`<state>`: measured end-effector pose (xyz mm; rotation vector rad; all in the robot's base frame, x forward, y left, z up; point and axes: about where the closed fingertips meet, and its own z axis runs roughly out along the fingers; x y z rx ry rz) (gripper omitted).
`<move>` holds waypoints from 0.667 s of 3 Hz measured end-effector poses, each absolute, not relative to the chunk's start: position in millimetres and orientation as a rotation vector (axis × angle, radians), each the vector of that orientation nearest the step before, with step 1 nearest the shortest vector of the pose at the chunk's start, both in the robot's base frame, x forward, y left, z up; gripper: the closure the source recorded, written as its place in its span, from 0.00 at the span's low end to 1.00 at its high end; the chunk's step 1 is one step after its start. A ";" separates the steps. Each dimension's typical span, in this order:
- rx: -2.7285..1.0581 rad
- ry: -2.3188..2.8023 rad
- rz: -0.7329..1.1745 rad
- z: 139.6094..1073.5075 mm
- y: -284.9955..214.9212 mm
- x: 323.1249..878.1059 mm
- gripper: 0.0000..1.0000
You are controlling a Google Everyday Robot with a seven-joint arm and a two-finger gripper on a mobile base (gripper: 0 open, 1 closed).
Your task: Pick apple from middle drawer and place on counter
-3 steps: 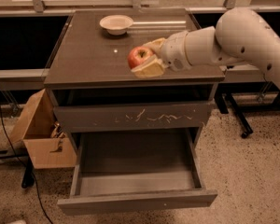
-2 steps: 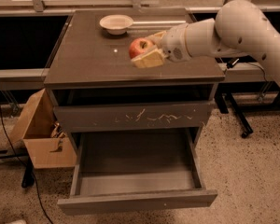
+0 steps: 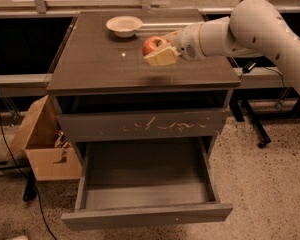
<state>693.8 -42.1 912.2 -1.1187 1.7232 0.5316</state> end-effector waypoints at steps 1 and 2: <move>-1.102 1.736 0.536 911.0 -39.3 696.2 1.00; -1.007 1.780 0.501 914.2 -41.2 718.4 1.00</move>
Offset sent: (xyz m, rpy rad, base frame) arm 0.0600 -0.0132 0.0106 0.0707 0.0534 -0.2745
